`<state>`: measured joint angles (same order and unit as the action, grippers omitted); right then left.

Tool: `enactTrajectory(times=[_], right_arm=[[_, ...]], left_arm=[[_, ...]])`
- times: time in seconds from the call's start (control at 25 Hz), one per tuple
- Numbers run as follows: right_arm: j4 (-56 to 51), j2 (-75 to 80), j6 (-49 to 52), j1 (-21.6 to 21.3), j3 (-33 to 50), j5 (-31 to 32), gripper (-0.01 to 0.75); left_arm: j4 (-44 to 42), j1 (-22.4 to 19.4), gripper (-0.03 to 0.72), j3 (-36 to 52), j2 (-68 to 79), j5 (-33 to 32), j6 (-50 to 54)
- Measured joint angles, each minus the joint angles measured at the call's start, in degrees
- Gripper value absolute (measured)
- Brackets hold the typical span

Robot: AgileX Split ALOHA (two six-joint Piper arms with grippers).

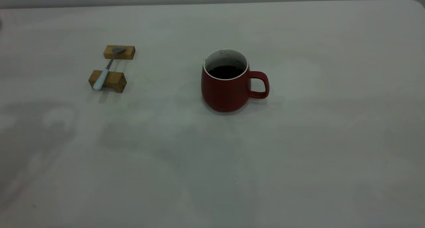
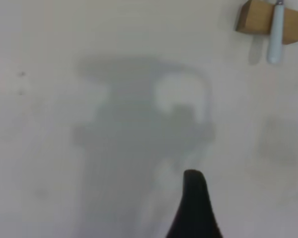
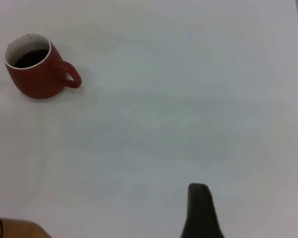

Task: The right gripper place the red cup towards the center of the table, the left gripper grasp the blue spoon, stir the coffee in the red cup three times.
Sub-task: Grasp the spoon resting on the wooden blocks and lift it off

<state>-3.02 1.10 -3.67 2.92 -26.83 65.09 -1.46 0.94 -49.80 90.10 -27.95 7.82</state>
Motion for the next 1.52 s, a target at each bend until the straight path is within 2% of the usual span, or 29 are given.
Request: enactTrajectory(times=[0.36, 0.68, 0.88, 1.24, 1.4, 1.52], right_arm=[[0.00, 0.00, 0.00, 0.00, 0.00, 0.00, 0.582], [0.00, 0.00, 0.00, 0.00, 0.00, 0.00, 0.582], [0.00, 0.00, 0.00, 0.00, 0.00, 0.00, 0.582], [-0.05, 0.00, 0.00, 0.00, 0.00, 0.00, 0.582], [-0.05, 0.00, 0.00, 0.00, 0.00, 0.00, 0.582], [-0.05, 0.00, 0.00, 0.00, 0.00, 0.00, 0.582]], left_arm=[[0.82, 4.20, 0.639, -11.48, 21.05, 6.05, -0.87], [0.82, 7.22, 0.628, -20.72, 34.63, 6.72, -1.19], [0.88, 7.22, 0.619, -22.28, 38.68, 6.73, -1.54], [3.44, 7.22, 0.602, -22.55, 42.85, 11.24, -4.93], [4.66, 7.22, 0.550, -22.55, 43.24, 12.46, -6.18], [4.72, 7.22, 0.434, -22.55, 43.29, 13.35, -6.50]])
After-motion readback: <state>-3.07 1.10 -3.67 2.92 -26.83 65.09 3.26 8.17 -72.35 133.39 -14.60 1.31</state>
